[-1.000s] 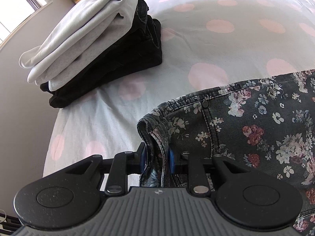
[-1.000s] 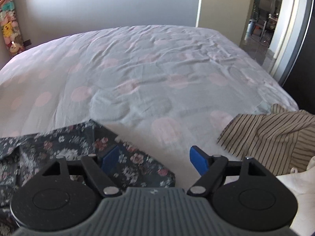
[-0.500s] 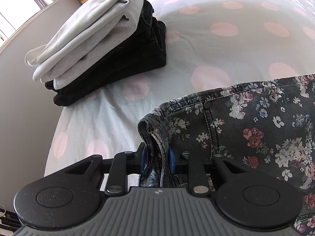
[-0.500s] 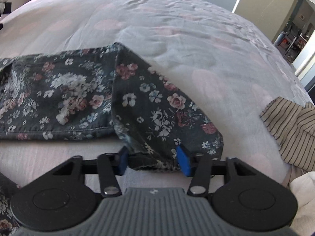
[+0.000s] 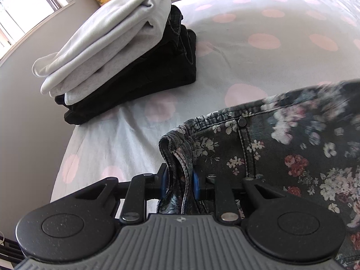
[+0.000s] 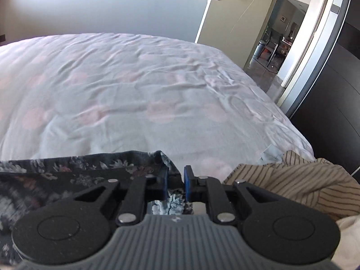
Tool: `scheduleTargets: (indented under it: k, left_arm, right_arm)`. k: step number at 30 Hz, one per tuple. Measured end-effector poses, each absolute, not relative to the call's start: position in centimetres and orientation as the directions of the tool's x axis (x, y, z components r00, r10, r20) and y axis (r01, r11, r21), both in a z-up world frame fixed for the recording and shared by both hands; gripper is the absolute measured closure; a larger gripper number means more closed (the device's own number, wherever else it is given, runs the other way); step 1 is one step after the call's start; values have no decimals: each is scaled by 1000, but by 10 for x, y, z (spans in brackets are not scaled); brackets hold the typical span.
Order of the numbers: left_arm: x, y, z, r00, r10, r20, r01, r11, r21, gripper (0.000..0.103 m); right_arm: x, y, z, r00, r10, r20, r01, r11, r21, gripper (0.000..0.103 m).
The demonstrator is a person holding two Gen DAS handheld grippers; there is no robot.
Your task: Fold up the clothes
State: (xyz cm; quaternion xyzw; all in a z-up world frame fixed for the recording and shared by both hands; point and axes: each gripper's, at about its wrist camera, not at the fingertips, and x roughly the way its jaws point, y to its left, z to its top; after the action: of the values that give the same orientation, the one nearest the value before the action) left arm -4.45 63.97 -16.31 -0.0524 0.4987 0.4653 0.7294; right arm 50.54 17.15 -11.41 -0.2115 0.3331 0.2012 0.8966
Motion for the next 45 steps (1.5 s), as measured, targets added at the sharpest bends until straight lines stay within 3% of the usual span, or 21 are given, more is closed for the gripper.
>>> scheduleTargets:
  k: [5, 7, 10, 15, 17, 21, 26, 29, 31, 33, 39, 45]
  left_arm:
    - [-44, 637, -162, 67, 632, -772, -724, 563, 399, 76]
    - [-46, 633, -156, 74, 637, -768, -729, 560, 394, 70]
    - [-49, 629, -147, 86, 643, -761, -737, 555, 386, 61]
    - [-55, 619, -131, 107, 653, -750, -750, 548, 370, 50]
    - [-58, 606, -118, 127, 649, -750, -753, 555, 354, 49]
    - [-59, 569, -94, 180, 620, -764, -740, 597, 310, 49]
    - [-48, 494, -65, 314, 552, -772, -693, 689, 211, 48]
    - [-36, 444, -49, 415, 494, -764, -659, 742, 122, 46]
    - [-26, 411, -42, 463, 471, -751, -631, 770, 94, 46]
    - [-15, 377, -38, 505, 447, -738, -599, 797, 73, 46]
    - [7, 295, -47, 579, 340, -741, -530, 847, -25, 45]
    - [23, 247, -99, 573, 252, -780, -532, 839, -119, 45]
  right_arm:
    - [526, 196, -137, 674, 197, -712, -501, 830, -245, 84]
    - [530, 200, -144, 661, 193, -725, -498, 836, -231, 72]
    - [526, 192, -141, 657, 200, -727, -488, 848, -207, 64]
    - [504, 155, -118, 630, 216, -746, -477, 866, -151, 62]
    - [490, 140, -113, 575, 234, -784, -501, 858, -111, 61]
    - [451, 115, -120, 405, 278, -871, -571, 821, -3, 50]
    - [397, 96, -143, 338, 254, -906, -611, 792, -6, 41]
    - [381, 81, -151, 322, 265, -909, -594, 804, 24, 48]
    - [373, 69, -152, 314, 285, -906, -582, 811, 53, 78]
    - [364, 57, -146, 322, 302, -897, -577, 814, 67, 85]
    - [329, 3, -130, 269, 383, -884, -601, 784, 156, 92]
    - [291, -60, -156, 149, 399, -905, -579, 777, 247, 95]
